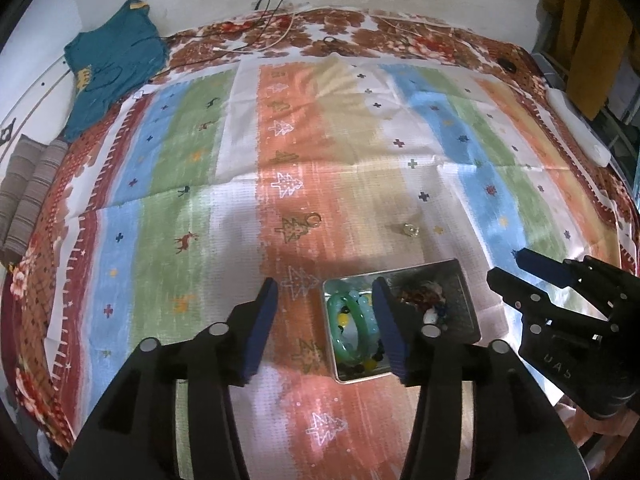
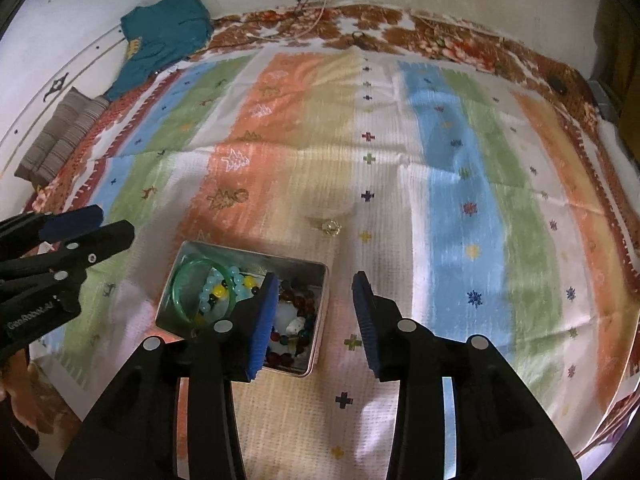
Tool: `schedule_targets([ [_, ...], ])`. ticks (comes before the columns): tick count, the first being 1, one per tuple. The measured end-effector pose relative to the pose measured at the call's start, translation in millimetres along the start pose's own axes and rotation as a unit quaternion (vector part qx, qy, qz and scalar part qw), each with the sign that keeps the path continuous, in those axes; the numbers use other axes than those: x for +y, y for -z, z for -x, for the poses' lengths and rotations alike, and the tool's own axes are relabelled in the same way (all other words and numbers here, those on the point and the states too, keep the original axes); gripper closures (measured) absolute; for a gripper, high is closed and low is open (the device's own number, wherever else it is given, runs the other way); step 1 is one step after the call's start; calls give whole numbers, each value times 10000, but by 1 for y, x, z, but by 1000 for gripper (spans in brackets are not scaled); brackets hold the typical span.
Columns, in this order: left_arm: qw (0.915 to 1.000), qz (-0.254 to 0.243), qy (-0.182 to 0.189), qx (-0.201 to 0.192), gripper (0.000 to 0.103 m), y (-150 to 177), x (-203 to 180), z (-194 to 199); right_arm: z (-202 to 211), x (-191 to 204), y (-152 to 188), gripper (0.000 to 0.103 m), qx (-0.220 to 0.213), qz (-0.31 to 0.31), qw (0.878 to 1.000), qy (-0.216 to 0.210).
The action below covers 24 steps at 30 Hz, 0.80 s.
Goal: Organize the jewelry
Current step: 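Move both grippers toward the small ring and gold charm on the cloth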
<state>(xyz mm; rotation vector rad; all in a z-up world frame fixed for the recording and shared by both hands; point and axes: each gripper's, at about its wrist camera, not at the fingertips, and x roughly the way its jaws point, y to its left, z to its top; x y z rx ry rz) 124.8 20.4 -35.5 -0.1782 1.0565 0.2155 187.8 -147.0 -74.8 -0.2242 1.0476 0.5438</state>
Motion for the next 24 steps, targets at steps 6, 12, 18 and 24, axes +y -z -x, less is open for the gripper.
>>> schedule_targets([
  [6, 9999, 99, -28, 62, 45, -6, 6, -8, -7, -2, -6, 60, 88, -37, 10000, -20],
  [12, 9996, 217, -32, 149, 42, -13, 10, -19, -17, -2, -11, 57, 182, 11, 9998, -7],
  [18, 9989, 418, -66, 182, 39, -23, 16, -32, -27, -2, -17, 57, 271, 77, 9996, 74],
  [24, 9985, 423, -155, 321, 39, -33, 22, -49, -38, -7, -24, 57, 387, 0, 9992, 41],
])
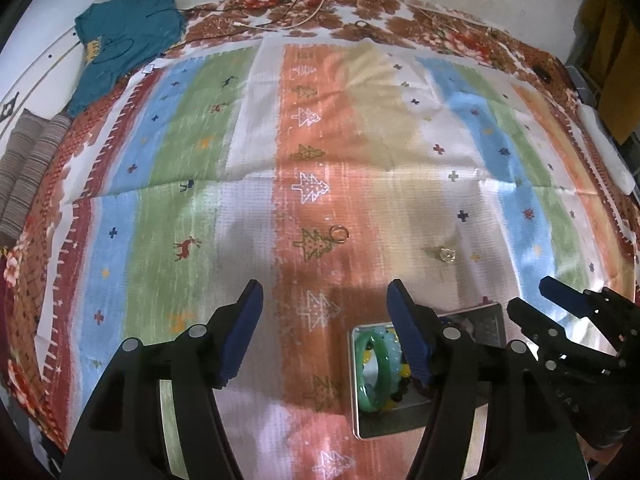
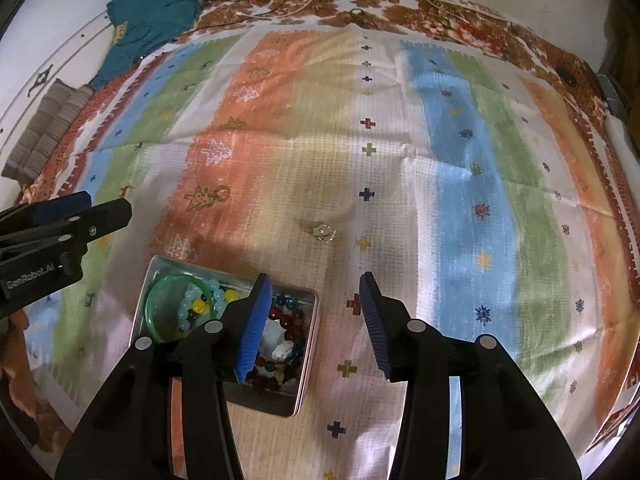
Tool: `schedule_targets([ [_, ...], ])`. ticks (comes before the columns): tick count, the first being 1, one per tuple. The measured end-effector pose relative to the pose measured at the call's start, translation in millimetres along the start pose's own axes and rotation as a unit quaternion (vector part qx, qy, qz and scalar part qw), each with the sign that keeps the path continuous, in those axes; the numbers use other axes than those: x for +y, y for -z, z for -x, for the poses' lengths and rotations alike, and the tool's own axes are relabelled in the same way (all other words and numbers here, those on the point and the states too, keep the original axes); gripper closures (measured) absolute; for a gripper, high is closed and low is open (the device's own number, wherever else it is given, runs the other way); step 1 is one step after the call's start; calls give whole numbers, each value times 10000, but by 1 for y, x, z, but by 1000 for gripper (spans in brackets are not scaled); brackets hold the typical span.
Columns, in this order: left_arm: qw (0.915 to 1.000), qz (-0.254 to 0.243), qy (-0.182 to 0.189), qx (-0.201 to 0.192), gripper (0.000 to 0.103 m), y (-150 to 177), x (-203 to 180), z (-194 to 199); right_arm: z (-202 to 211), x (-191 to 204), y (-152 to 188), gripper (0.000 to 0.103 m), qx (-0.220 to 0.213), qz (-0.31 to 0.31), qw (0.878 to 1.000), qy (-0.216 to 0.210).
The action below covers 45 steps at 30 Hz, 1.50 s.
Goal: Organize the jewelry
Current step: 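Move both grippers toward the small ring and gold charm on the cloth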
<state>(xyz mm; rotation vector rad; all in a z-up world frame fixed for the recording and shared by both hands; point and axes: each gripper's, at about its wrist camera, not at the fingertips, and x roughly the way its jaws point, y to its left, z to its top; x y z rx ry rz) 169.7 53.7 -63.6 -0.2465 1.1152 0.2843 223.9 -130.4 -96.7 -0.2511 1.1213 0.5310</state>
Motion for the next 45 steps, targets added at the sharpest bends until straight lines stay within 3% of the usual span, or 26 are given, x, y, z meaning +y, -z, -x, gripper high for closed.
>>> schedule_targets([
  [21, 9989, -146, -47, 443, 39, -29, -9, -55, -46, -8, -26, 57, 494, -112, 9986, -175],
  [45, 9955, -348, -169, 865, 41, -48, -7, -116, -99, -12, -46, 57, 887, 11, 9960, -57],
])
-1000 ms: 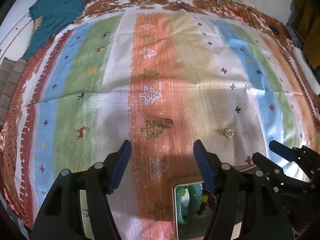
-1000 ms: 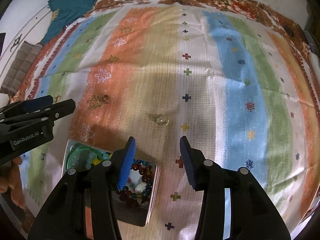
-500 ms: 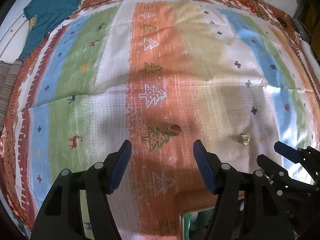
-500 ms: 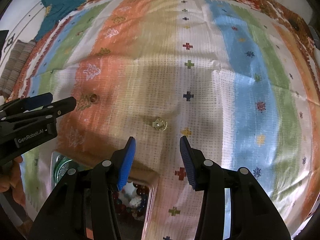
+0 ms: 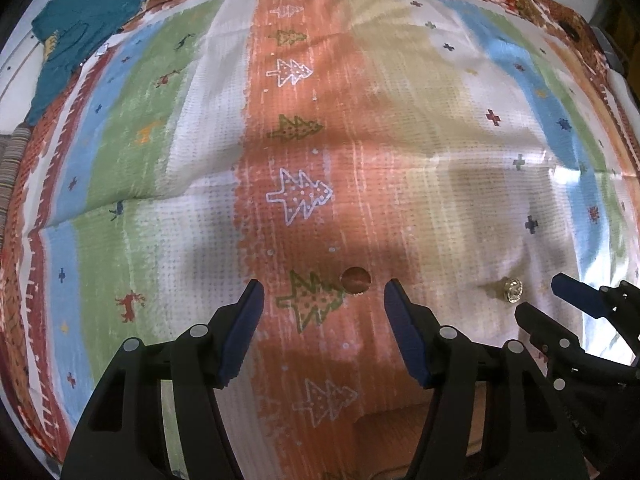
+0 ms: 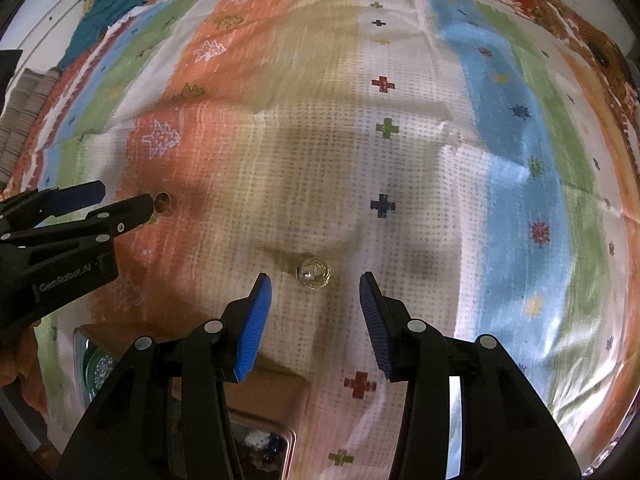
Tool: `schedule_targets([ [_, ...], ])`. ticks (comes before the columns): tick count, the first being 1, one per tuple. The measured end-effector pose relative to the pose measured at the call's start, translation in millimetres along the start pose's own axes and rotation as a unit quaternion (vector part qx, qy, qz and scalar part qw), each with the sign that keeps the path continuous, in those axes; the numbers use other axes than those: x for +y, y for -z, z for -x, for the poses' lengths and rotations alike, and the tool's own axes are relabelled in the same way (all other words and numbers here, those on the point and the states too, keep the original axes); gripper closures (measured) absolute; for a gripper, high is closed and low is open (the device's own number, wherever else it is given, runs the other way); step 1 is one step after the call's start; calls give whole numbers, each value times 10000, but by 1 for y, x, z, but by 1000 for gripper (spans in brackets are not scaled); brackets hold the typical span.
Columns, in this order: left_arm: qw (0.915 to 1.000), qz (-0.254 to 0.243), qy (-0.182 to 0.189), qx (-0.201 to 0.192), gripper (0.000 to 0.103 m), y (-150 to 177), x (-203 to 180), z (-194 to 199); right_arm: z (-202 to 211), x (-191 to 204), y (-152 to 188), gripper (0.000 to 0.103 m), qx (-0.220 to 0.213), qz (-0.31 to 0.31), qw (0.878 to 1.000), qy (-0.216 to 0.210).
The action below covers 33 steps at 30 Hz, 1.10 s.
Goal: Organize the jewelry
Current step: 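Move both grippers toward the small ring and gold charm on the cloth, then grasp the small ring with left gripper while right grasps the gold charm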
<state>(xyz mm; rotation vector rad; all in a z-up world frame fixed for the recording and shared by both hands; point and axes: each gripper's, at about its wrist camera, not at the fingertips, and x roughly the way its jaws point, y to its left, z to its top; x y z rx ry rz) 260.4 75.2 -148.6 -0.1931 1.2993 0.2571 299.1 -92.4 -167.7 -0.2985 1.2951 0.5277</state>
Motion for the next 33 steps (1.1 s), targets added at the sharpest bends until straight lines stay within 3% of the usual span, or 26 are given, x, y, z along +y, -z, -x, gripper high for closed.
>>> schedule_targets([
  [6, 9999, -70, 55, 59, 42, -4, -3, -8, -5, -1, -5, 57, 50, 43, 10000, -70],
  [16, 9996, -216, 32, 187, 53, -6, -9, -19, -21, 1, -8, 65, 214, 118, 9997, -61],
  [24, 9989, -368, -160, 234, 63, -7, -13, -30, -29, 2, -11, 77, 222, 165, 9996, 36],
  [29, 9982, -533, -151, 211, 83, -5, -26, -30, -34, 5, -11, 84, 204, 307, 9992, 163],
  [33, 9974, -650, -249, 165, 84, -2, -33, -28, -35, 5, -13, 84, 179, 352, 9991, 164],
])
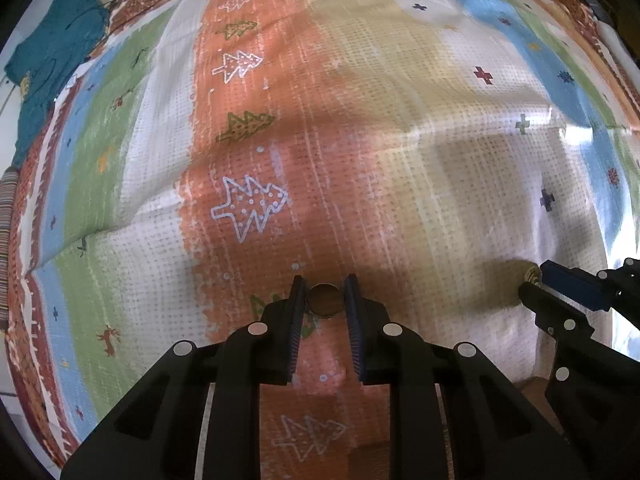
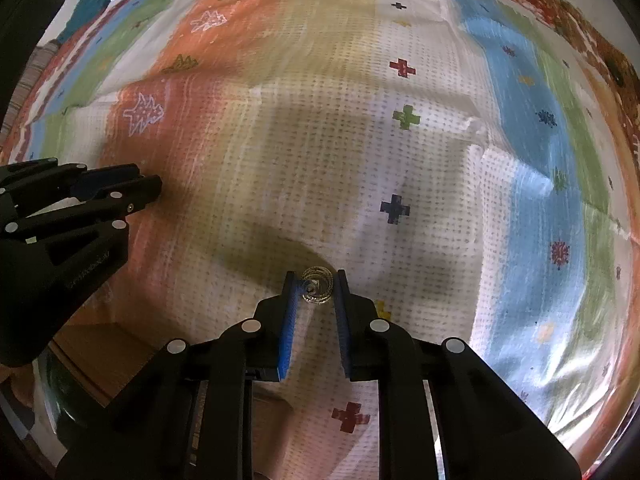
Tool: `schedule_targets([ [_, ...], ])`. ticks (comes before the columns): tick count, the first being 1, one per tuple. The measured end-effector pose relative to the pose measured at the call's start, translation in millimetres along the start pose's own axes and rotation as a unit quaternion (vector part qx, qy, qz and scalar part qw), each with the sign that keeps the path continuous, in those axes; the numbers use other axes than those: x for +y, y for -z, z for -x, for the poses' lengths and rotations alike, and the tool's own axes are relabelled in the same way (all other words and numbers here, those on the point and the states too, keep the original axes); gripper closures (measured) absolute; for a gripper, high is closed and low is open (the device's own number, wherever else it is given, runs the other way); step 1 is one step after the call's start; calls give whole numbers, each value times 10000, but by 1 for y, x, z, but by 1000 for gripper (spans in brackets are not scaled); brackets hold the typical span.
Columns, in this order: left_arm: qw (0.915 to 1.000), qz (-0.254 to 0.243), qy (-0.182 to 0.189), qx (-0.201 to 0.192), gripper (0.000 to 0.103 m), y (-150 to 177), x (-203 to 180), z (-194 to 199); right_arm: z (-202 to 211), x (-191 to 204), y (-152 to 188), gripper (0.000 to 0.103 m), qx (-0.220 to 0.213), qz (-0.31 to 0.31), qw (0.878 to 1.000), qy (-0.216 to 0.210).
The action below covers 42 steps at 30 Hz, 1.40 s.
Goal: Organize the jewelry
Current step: 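Grasp the small ring with left gripper while right grasps the gold charm, then carry the ring and charm in both grippers over the tin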
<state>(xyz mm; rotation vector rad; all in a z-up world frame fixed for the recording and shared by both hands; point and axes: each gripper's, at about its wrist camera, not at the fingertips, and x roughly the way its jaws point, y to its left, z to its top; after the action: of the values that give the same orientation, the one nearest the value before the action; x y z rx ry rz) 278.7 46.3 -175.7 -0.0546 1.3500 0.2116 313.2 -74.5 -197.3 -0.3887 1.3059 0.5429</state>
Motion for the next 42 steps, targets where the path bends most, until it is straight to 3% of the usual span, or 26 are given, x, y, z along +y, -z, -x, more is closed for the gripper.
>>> schedule_targets([
  [14, 9997, 218, 92, -111, 84, 4, 16, 14, 20, -5, 12, 88, -219, -91, 9997, 112],
  [42, 9968, 215, 362, -685, 84, 37, 11, 90, 86, 8, 38, 88, -813, -21, 9964, 222],
])
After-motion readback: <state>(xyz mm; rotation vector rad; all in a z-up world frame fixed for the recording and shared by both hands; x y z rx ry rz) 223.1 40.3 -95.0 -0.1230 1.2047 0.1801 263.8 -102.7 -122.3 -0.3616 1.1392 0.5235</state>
